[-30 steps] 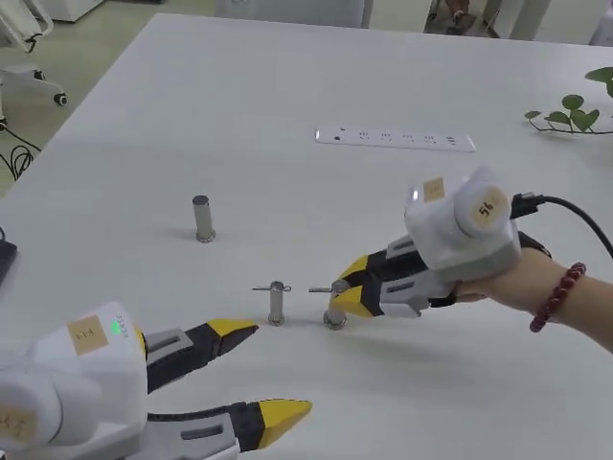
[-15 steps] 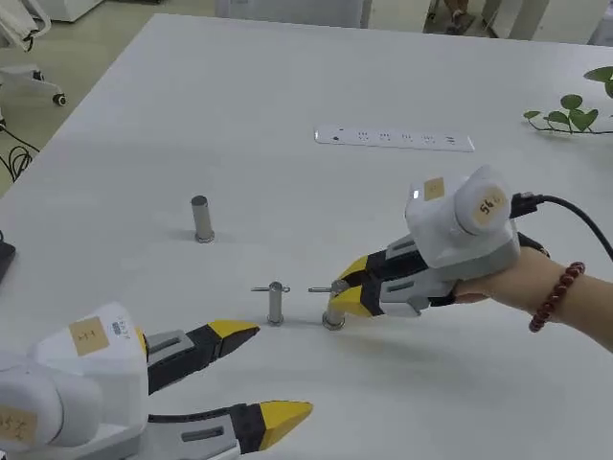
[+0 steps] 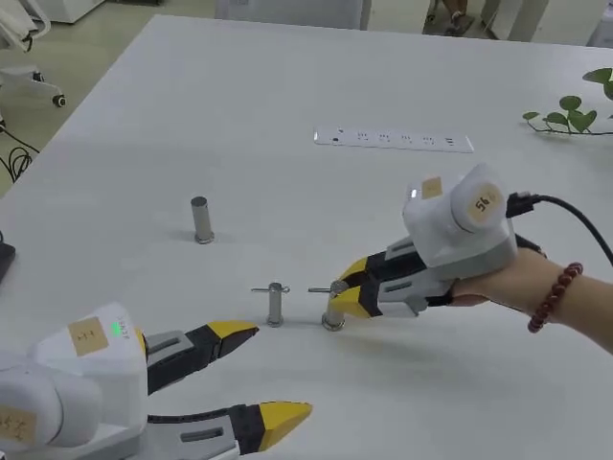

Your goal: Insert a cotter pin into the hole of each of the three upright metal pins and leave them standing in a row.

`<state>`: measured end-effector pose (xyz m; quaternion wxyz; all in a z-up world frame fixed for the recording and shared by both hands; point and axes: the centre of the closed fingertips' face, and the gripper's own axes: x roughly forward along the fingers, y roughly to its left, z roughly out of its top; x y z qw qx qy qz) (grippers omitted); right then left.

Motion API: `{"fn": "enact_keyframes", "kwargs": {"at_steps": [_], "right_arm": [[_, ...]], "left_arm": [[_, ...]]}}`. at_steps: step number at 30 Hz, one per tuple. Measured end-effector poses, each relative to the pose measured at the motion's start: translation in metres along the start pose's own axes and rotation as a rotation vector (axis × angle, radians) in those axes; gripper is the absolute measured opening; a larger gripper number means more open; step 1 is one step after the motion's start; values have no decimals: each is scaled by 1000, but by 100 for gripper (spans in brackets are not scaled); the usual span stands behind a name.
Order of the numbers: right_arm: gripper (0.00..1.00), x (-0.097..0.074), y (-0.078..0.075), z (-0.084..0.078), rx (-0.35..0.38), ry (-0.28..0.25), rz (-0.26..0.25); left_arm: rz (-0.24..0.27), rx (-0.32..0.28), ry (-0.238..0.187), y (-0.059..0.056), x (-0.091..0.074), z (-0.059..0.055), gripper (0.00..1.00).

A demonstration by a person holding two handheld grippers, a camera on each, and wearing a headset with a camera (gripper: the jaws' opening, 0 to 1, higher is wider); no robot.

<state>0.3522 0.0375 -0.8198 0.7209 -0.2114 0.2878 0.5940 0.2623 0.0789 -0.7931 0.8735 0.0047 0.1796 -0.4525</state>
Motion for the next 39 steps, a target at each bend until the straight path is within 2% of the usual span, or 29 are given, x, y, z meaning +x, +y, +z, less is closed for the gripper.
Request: {"fn": "enact_keyframes", "kwargs": {"at_steps": [10, 26, 39], "right_arm": [[19, 0, 2, 1, 20, -20, -4], [37, -9, 5, 7, 71, -47, -27], [55, -27, 14, 3, 122, -56, -42]], "left_arm": [[4, 0, -2, 0, -1, 1, 55], [12, 2, -10, -1, -3, 5, 57], [23, 4, -10, 0, -6, 9, 58]]}}
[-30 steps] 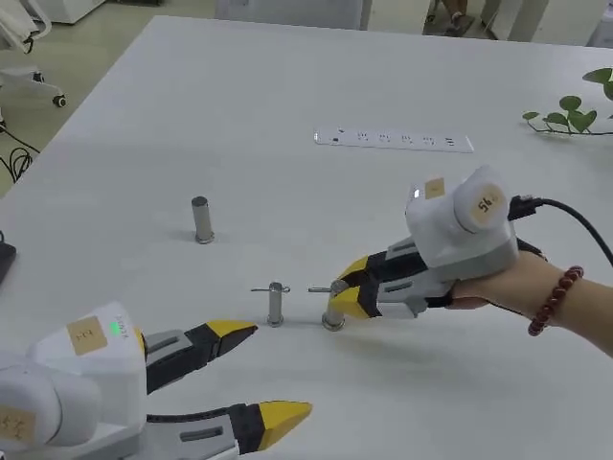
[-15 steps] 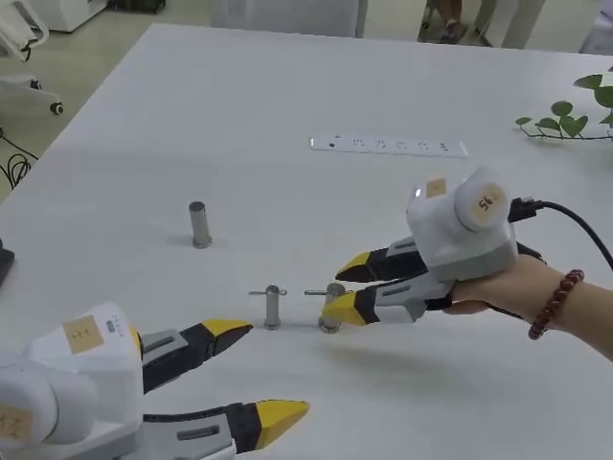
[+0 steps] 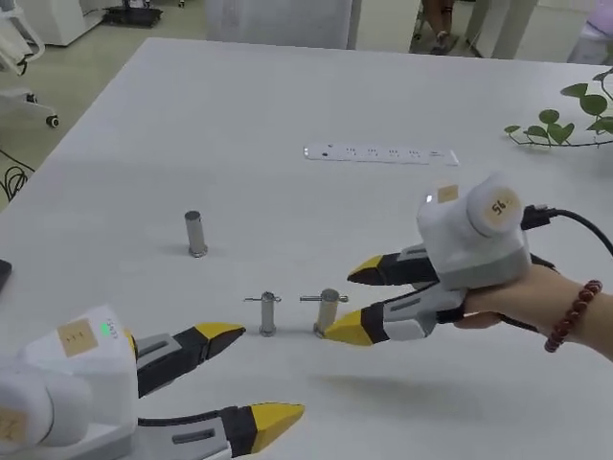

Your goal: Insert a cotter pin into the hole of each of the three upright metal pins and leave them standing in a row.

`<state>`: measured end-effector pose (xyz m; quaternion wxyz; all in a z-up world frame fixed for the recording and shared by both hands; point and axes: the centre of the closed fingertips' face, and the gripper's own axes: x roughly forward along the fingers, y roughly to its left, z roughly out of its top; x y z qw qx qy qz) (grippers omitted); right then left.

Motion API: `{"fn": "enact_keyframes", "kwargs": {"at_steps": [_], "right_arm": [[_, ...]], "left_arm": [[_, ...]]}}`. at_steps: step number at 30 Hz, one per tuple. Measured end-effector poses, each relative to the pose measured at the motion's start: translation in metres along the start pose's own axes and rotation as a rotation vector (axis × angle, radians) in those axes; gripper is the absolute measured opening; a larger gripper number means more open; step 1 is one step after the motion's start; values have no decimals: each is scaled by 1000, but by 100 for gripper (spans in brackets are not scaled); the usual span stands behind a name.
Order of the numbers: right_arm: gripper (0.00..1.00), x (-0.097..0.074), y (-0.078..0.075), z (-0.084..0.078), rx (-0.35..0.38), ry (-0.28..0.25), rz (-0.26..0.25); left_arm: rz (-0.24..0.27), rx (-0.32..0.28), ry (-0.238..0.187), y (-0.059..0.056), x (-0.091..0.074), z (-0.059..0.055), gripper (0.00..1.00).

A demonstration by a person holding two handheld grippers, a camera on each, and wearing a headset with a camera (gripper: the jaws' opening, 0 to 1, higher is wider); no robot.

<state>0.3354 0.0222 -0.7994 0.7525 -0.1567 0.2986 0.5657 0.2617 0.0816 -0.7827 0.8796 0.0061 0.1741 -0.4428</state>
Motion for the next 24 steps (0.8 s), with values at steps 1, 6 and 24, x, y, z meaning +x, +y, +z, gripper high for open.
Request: {"fn": "enact_keyframes", "kwargs": {"at_steps": [1, 6, 24], "right_arm": [[56, -2, 1, 0, 1, -2, -2], [62, -11, 7, -3, 19, -16, -13], [85, -36, 21, -13, 71, -65, -72]], "left_arm": [[1, 0, 0, 0, 0, 1, 58], [10, -2, -1, 1, -2, 2, 58], [32, -15, -1, 3, -11, 4, 59]]}}
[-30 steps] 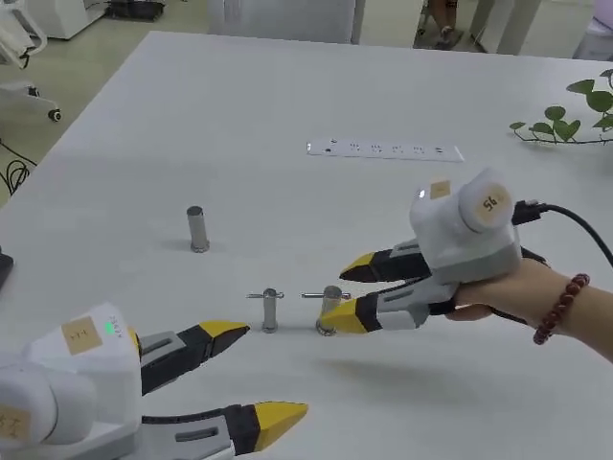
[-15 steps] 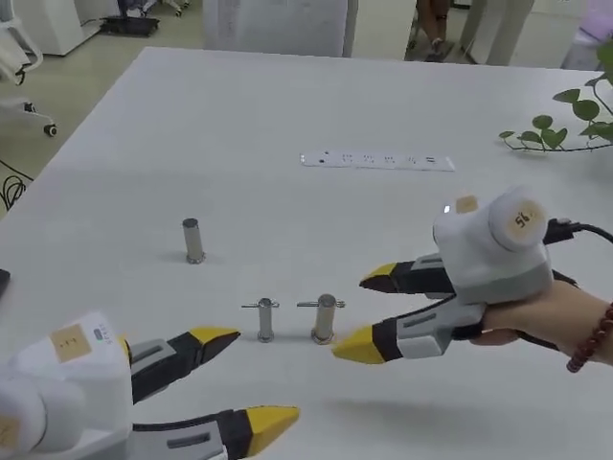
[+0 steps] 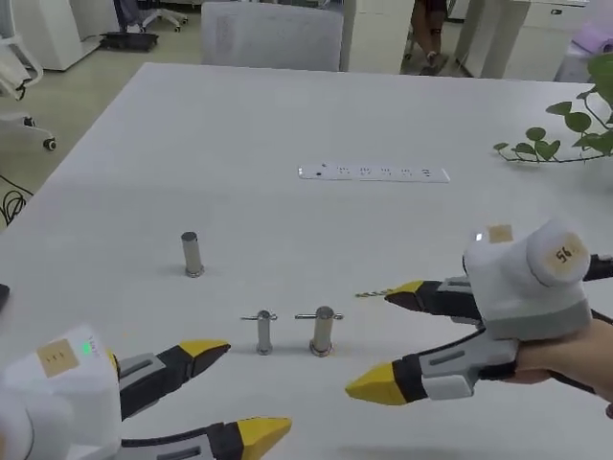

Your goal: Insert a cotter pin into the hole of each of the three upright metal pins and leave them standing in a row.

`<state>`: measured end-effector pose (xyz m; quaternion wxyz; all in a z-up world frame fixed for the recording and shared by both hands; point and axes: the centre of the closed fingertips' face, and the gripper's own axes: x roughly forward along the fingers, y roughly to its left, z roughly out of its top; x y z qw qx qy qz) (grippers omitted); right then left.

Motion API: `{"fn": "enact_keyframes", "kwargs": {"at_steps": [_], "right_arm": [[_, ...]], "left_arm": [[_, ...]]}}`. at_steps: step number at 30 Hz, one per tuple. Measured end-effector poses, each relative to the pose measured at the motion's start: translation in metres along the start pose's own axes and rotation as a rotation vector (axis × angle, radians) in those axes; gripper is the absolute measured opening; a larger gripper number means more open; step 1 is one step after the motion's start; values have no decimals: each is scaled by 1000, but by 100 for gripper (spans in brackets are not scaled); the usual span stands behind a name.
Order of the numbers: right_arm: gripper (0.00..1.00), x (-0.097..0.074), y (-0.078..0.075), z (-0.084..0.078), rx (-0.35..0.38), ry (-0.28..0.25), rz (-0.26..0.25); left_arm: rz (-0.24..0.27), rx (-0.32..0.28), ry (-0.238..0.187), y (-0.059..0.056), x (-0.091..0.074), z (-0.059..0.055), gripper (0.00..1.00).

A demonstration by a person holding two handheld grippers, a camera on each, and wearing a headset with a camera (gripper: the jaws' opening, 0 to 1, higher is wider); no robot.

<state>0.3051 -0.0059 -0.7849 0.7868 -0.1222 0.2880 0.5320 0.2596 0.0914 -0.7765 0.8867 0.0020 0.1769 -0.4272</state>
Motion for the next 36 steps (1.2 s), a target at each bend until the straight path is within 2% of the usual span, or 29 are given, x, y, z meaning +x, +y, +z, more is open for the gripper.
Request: {"fn": "enact_keyframes", "kwargs": {"at_steps": [12, 18, 27, 36], "right_arm": [[100, -18, 8, -8, 34, -42, -48], [100, -26, 11, -11, 46, -49, -66], [100, -31, 15, -15, 65, -63, -77], [98, -33, 19, -17, 70, -68, -84]], "left_arm": [[17, -20, 4, 0, -6, 0, 59], [29, -21, 6, 4, -10, 3, 60], [63, -31, -1, 20, -16, 11, 61], [116, -36, -24, 52, -21, 28, 60]]}}
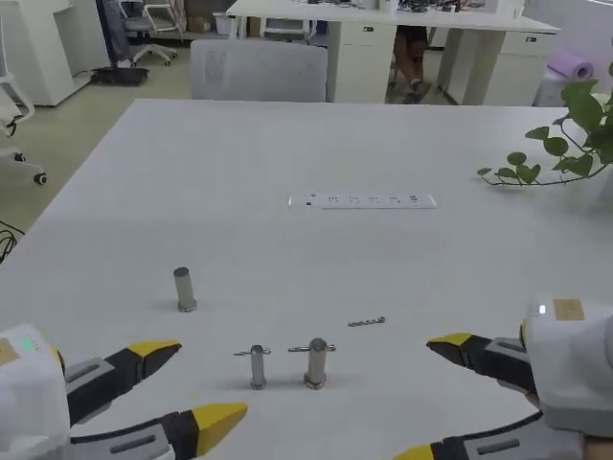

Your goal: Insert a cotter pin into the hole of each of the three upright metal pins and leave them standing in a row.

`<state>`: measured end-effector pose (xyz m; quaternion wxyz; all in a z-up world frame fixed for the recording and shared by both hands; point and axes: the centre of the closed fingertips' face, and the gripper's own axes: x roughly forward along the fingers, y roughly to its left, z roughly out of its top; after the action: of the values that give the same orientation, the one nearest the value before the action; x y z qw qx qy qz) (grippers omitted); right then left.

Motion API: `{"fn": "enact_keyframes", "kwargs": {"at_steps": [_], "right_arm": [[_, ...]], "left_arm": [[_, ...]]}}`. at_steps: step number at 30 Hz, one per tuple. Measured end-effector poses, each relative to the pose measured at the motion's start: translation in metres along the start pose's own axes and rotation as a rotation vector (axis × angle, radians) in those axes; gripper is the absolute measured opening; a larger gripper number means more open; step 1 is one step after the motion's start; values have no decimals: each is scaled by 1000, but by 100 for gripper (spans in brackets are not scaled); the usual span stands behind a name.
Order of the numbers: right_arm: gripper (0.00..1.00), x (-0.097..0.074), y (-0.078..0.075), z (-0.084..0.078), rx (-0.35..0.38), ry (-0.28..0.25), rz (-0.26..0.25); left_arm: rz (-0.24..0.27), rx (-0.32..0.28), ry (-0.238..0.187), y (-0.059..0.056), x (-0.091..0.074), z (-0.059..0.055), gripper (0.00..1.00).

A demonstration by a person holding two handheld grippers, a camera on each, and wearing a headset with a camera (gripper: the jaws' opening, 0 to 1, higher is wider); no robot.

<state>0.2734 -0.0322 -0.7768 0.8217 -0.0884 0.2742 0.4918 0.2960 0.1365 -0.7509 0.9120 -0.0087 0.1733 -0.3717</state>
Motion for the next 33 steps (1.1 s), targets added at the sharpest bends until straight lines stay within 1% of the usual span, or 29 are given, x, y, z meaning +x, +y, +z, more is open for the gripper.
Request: {"fn": "enact_keyframes", "kwargs": {"at_steps": [3, 4, 5, 6, 11, 21, 23, 25, 26, 27, 33], "right_arm": [[98, -1, 1, -2, -5, 8, -2], [98, -2, 1, -2, -3, 7, -3], [98, -2, 1, -2, 0, 6, -5], [98, -2, 1, -2, 0, 6, -5], [97, -3, -2, 0, 11, -2, -13], [96, -3, -9, 3, 14, -10, -23], [95, -3, -11, 3, 12, -10, -25], [95, -3, -12, 3, 13, -12, -26], [95, -3, -13, 3, 15, -11, -27], [94, -3, -13, 3, 17, -10, -27], [94, -3, -17, 3, 25, -12, -30]], "left_arm": [[31, 10, -9, 14, 0, 8, 60], [35, 9, -11, 17, 0, 10, 60], [44, 3, -20, 22, 0, 13, 59], [48, 2, -22, 24, 0, 14, 59], [86, 4, -28, 46, 4, 22, 59], [151, 3, -27, 84, 17, 26, 54], [164, 7, -26, 90, 21, 26, 52], [176, 19, -15, 97, 25, 24, 50], [184, 17, -14, 100, 27, 24, 50], [203, 9, -13, 105, 28, 23, 49], [231, 14, -8, 117, 39, 20, 46]]}}
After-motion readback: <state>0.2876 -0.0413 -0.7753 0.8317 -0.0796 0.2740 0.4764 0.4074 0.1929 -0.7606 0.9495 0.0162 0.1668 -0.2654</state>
